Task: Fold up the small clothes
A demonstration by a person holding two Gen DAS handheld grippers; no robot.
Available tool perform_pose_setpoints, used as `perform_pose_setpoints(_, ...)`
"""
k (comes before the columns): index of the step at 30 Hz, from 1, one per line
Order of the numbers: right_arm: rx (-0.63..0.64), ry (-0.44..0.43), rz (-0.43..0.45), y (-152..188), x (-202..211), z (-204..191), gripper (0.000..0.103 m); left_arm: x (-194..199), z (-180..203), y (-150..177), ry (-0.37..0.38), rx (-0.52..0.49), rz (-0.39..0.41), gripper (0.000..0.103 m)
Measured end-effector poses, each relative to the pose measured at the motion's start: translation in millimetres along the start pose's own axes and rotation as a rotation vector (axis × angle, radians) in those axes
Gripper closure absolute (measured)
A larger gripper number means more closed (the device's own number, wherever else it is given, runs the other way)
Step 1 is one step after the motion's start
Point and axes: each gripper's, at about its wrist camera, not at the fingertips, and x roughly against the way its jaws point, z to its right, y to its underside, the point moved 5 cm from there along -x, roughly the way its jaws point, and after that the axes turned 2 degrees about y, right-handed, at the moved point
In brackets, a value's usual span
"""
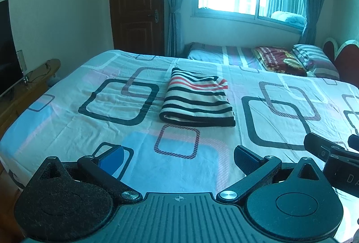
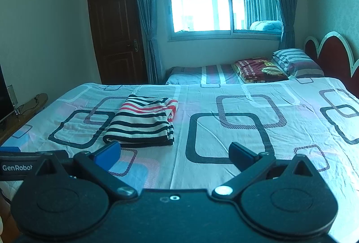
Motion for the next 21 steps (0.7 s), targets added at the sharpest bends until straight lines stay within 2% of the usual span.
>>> perform_pose_setpoints(14,0.009,-0.005,-0.016,2,-10,-1,0.001,-12,3,1,0.021,-0.007,-0.023,0.0)
perform_pose_setpoints(21,0.006,-0.002,-0.028,3,-18,1,0.001,-19,8,-1,0.047,-0.043,0.016,0.0)
